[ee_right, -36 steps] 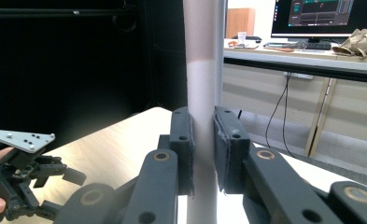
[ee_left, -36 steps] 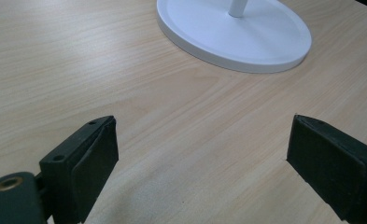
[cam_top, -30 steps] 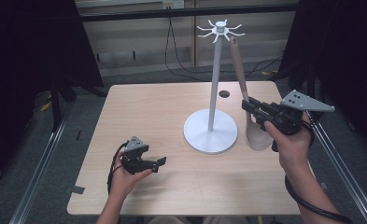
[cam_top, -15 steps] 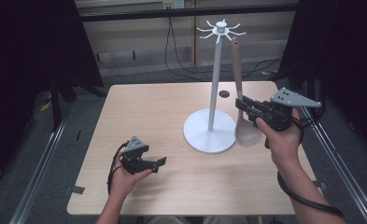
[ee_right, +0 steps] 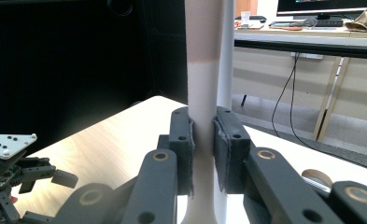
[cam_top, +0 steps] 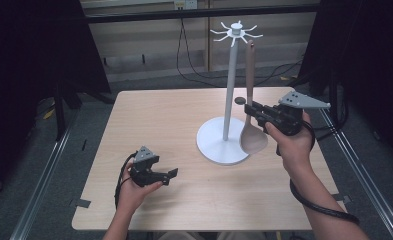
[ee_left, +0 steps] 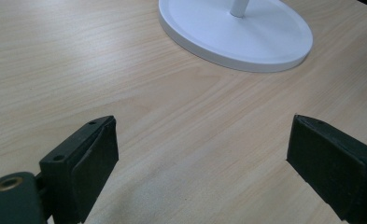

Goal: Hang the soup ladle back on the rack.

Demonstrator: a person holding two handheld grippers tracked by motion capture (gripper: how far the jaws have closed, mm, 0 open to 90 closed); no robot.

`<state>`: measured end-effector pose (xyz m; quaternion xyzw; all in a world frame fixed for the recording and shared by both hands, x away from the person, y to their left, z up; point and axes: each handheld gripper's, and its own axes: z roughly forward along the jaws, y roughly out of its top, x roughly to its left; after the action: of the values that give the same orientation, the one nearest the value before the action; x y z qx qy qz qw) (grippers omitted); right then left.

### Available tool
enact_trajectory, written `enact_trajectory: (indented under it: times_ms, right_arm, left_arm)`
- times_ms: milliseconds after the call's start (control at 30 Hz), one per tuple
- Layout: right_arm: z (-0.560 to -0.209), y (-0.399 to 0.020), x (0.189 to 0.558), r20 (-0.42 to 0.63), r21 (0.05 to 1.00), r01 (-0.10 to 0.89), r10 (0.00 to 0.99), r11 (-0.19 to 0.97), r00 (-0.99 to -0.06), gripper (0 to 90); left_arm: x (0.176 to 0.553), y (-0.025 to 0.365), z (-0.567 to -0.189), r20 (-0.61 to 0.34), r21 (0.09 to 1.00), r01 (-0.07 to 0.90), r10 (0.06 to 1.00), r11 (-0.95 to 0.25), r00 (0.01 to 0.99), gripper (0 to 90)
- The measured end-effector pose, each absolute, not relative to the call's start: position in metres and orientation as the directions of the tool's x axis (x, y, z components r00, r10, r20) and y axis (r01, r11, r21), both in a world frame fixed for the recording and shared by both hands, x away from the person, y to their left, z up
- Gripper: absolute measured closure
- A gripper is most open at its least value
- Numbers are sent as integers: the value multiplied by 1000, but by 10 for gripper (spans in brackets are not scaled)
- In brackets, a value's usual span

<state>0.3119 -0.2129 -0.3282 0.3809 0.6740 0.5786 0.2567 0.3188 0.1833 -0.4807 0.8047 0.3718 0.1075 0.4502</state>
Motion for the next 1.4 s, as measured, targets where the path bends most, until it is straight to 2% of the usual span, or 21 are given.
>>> enact_trajectory:
  times_ms: [467,867,1000,1033,1067,1133,1167,1200,1267,1333,1400]
  right_arm:
    - [-331,-205,320,128,973,229,793,15,-595,780]
    - [-329,-202,321,119,972,234,793,30,-597,677]
    - [-329,-202,321,113,973,228,795,33,-596,615]
    - [-329,-202,320,109,972,232,799,38,-591,561]
    - [-329,-202,320,109,972,232,799,38,-591,561]
    - [-329,-205,320,93,972,230,805,54,-585,481]
    - [-329,-205,320,93,972,230,805,54,-585,481]
    - [-331,-208,319,91,972,229,809,55,-580,423]
    - [-332,-209,319,93,972,230,809,54,-580,398]
    - [-336,-213,317,90,968,244,813,66,-576,307]
    - [-337,-214,317,90,967,247,810,69,-580,280]
  left_arm:
    - [317,188,-481,-164,803,507,701,-313,694,88]
    - [314,194,-481,-164,801,511,708,-311,687,88]
    - [315,195,-480,-168,805,511,710,-301,684,89]
    - [315,195,-481,-170,804,512,709,-301,684,88]
    - [315,195,-481,-170,804,512,709,-301,684,88]
    - [315,194,-481,-173,804,514,709,-300,684,88]
    - [315,194,-481,-173,802,516,710,-301,683,88]
    - [316,193,-481,-174,803,514,706,-302,686,88]
    - [316,193,-481,-174,803,514,706,-302,687,88]
    - [316,193,-481,-171,802,513,705,-306,689,88]
    - [316,192,-481,-172,801,514,704,-307,689,88]
